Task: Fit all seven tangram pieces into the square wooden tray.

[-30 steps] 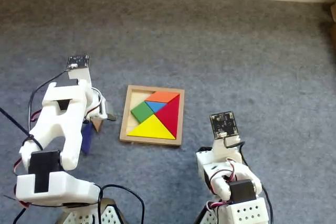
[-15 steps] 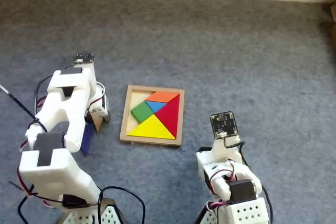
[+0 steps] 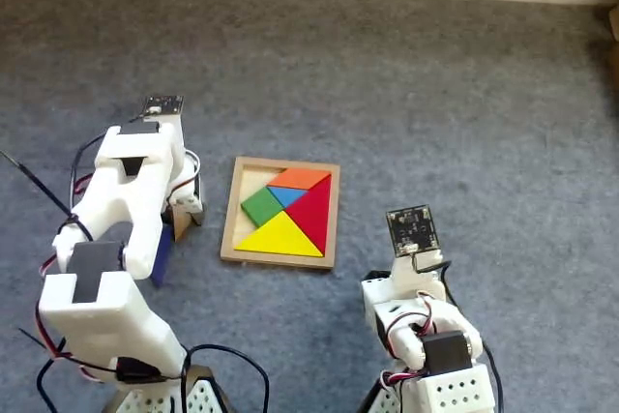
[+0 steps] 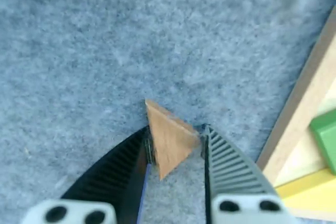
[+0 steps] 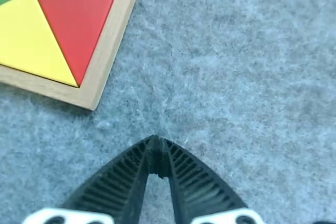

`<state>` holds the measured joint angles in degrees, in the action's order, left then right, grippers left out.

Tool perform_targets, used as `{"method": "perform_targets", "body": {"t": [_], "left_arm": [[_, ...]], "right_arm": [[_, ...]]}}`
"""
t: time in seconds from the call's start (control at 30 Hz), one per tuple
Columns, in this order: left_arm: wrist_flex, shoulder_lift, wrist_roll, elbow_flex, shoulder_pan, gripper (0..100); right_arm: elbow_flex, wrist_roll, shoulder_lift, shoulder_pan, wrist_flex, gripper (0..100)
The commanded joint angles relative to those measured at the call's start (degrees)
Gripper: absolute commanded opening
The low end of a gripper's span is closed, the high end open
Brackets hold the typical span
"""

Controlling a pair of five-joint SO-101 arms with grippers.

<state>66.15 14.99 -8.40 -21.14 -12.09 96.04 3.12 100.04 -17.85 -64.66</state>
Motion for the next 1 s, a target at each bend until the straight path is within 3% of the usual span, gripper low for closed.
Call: {"method": "perform_targets", "body": {"t": [0.0,0.3,0.57,0.7,0.97], "left_arm": [[0.09,-3.30,-0.09,1.71,2.59,9],[2.11,-15.25,-0.44,-1.36,11.30,9],[1.93,-15.43,-0.09,-2.51,16.75,9],[-1.85,-15.52,2.02,-4.97,19.30,9],[-3.25,-15.52,4.66,-5.58,20.35,10]], "right_arm": [[8.48,-0.62,0.92,-0.13,-0.40,0.6],[8.48,-0.62,0.92,-0.13,-0.40,0.6],[8.48,-0.62,0.92,-0.13,-0.40,0.6],[8.48,-0.62,0.92,-0.13,-0.40,0.6],[8.48,-0.62,0.92,-0.13,-0.40,0.6]]}}
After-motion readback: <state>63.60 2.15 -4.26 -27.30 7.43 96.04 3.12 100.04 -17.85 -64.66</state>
